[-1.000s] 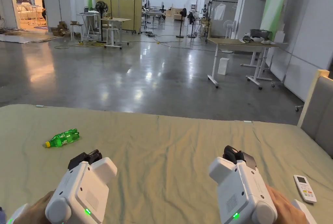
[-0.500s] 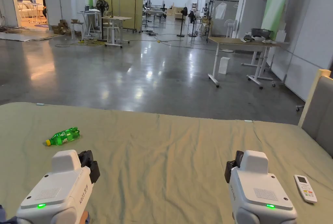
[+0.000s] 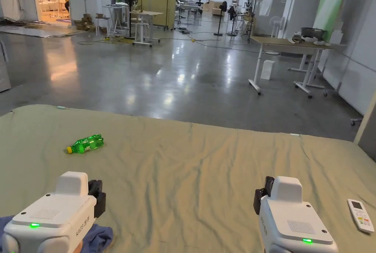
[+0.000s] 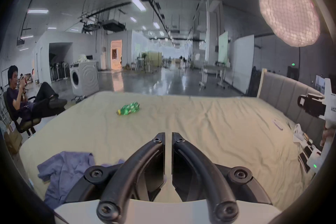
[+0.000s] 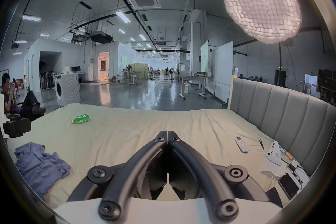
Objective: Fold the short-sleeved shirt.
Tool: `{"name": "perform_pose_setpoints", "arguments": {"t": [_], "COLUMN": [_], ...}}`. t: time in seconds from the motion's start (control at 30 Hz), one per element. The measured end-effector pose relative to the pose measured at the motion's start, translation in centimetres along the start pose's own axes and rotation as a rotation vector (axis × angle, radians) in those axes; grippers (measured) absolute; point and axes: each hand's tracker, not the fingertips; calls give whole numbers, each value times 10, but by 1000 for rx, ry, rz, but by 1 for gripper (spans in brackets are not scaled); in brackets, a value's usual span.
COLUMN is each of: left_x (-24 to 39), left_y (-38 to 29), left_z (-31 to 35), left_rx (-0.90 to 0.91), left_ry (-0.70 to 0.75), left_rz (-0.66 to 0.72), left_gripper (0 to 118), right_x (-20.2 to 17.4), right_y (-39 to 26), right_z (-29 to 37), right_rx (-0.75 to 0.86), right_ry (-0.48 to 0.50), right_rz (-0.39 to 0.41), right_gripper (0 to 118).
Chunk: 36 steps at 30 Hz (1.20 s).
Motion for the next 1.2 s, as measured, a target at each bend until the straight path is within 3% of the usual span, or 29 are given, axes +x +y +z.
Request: {"name": "perform_pose_setpoints", "arguments": {"t": [0.3,0.37,0.43,0.47,0.57,0.6,0.67,0.77,0.83,0.93,1.03,1.13,1.17,1.2], "left_x": [-112,-132,-149,-155,-172,-175,-179,-179,-174,-150,-140,-134,-133,-132], "left_y": [-55,-67,-80,-85,-102,-108,-119,-141,-159,-160,-155,-151,-149,-147], "left_z": [-2,-7,-14,-18,-33,-36,-48,-66,-77,-71,-69,-65,-65,-65], "left_rx": [-306,-378,-437,-463,-512,-532,-560,-652,-749,-675,-676,-654,-655,-658], "left_ry": [147,164,173,173,167,147,128,119,155,206,219,202,207,220], "left_rz": [77,105,117,123,177,207,250,283,242,107,117,80,70,31], "left_gripper": [9,26,30,38,80,87,97,100,98,96,79,41,14,6], "right_x": [-27,-33,-36,-38,-43,-45,-46,-47,-46,-46,-48,-50,-51,-53], "right_y": [-19,-24,-33,-34,-39,-40,-43,-45,-49,-49,-50,-53,-54,-53], "right_z": [-6,-7,-12,-12,-11,-11,-12,-12,-13,-3,-1,-8,-8,-5], "right_rx": [-79,-95,-108,-112,-120,-122,-126,-133,-140,-137,-132,-142,-145,-148], "right_ry": [66,75,82,88,101,102,106,109,118,125,126,134,137,134], "right_rz": [10,15,21,23,36,40,46,51,56,82,96,93,91,88], "right_gripper": [0,0,0,0,0,0,0,0,0,0,0,0,0,0]}}
